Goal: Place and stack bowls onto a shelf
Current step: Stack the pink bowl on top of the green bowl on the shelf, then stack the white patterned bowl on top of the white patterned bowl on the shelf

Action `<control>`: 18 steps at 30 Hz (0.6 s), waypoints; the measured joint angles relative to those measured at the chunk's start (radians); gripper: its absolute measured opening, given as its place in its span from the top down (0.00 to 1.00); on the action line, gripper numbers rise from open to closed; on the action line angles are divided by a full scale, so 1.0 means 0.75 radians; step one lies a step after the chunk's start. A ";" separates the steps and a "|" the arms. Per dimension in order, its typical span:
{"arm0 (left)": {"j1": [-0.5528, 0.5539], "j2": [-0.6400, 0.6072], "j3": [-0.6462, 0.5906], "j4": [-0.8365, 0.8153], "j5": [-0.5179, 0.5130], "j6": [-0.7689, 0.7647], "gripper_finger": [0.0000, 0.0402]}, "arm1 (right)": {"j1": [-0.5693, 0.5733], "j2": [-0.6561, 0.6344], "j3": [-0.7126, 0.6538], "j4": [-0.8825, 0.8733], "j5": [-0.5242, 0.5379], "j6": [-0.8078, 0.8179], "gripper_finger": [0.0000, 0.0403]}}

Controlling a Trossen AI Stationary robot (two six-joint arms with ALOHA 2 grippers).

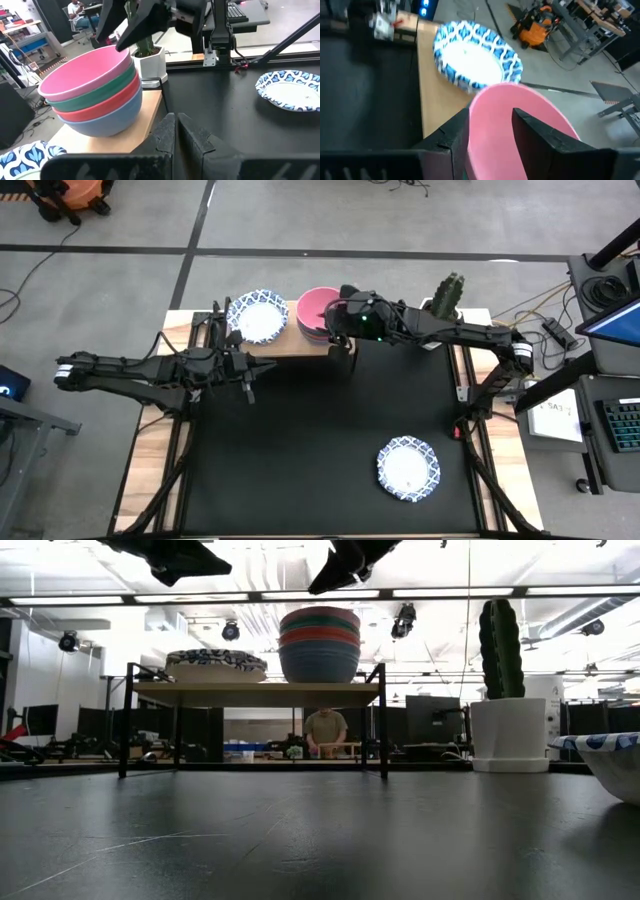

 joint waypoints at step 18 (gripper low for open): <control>-0.001 -0.001 -0.043 0.009 0.005 -0.161 1.00 | 0.117 -0.187 -0.053 0.041 -0.081 0.092 0.92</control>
